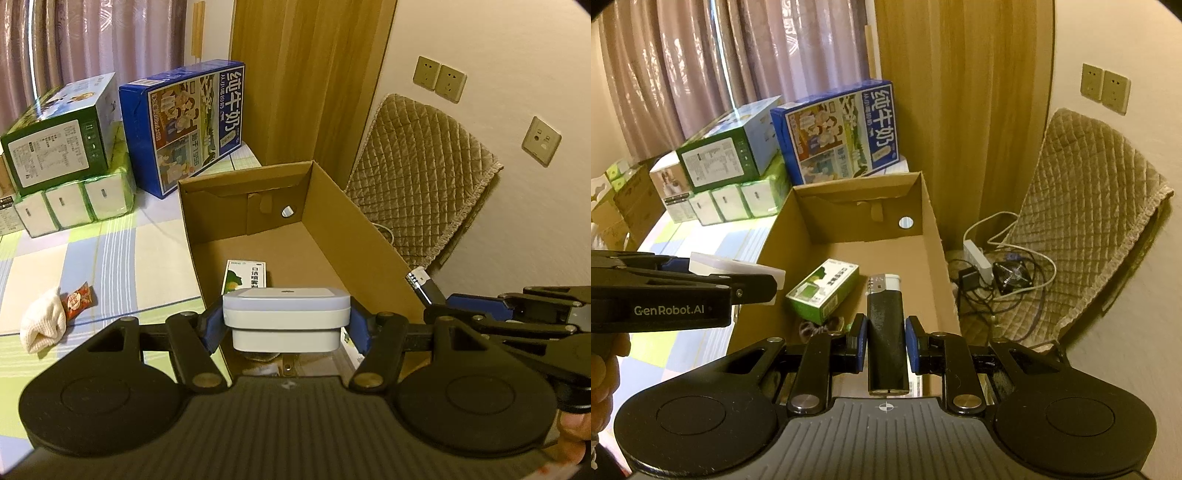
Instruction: Organize objects
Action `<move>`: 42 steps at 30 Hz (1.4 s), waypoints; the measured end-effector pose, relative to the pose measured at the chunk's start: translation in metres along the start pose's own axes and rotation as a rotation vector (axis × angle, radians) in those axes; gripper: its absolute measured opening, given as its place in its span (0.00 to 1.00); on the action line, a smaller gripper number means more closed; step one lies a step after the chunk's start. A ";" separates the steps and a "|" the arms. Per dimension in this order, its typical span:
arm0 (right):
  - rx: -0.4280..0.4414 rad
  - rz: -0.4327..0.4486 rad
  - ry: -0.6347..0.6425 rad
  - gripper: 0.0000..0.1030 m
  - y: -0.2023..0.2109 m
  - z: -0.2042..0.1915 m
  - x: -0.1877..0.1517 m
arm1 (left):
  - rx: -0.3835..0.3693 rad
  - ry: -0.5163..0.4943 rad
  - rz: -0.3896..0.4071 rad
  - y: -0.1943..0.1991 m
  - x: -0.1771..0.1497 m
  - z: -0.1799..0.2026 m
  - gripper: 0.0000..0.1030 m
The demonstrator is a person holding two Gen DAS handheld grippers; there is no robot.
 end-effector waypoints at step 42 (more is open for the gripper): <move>0.008 -0.072 0.023 0.18 -0.056 -0.007 0.008 | -0.004 0.015 -0.073 -0.049 0.003 -0.030 0.59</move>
Point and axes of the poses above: each gripper's, at about its wrist camera, not at the fingertips, and y roughly against the way its jaws point, z to its right, x to its top, the point moved 7 cm from there along -y, roughly the way its jaws point, and after that the axes turned 14 degrees about -x, right-handed, at the moved point
